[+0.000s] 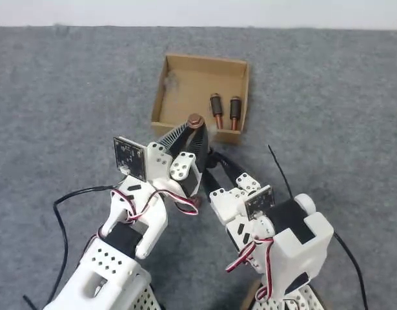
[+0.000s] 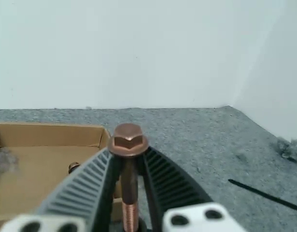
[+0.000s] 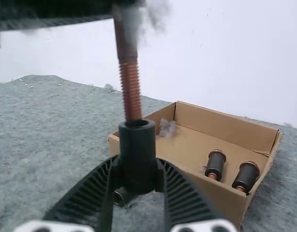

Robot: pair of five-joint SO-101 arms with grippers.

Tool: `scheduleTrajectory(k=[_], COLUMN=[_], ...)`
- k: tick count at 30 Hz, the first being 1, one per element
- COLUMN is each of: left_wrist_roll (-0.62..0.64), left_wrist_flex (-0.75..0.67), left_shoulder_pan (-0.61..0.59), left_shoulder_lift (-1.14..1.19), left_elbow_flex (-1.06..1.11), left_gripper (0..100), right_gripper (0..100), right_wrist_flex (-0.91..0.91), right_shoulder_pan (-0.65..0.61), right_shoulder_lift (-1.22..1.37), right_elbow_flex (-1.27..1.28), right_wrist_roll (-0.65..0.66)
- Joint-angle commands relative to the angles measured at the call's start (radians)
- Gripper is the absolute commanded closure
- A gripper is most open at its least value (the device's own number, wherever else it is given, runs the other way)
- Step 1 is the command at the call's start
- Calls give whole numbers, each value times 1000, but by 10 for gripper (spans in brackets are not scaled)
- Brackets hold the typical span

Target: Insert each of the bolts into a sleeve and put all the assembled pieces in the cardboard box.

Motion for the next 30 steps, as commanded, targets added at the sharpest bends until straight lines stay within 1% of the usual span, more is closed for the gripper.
scheduleTrajectory(k=[1,15,18,21,23,26,30], left_wrist_roll=[8,6,6,6,6,6,6], left_wrist_flex=[-8,-9,-17,-107,-140,-149,-143], left_shoulder_pan=[2,2,2,2,2,-2,-2], left_shoulder_lift=[-38,-35,18,120,192,259,245], left_elbow_flex=[-7,-7,-13,-15,-33,-56,-58], left_gripper=[988,988,988,988,988,988,988], right_gripper=[992,992,992,992,992,992,992], right_wrist_flex=[-27,-33,-30,-28,-28,-27,-27], right_shoulder_pan=[15,15,16,16,18,22,22], right_shoulder_lift=[-19,-38,-62,-79,-81,-82,-85], right_elbow_flex=[9,14,23,32,32,32,31], right_wrist_roll=[18,15,15,15,15,15,15])
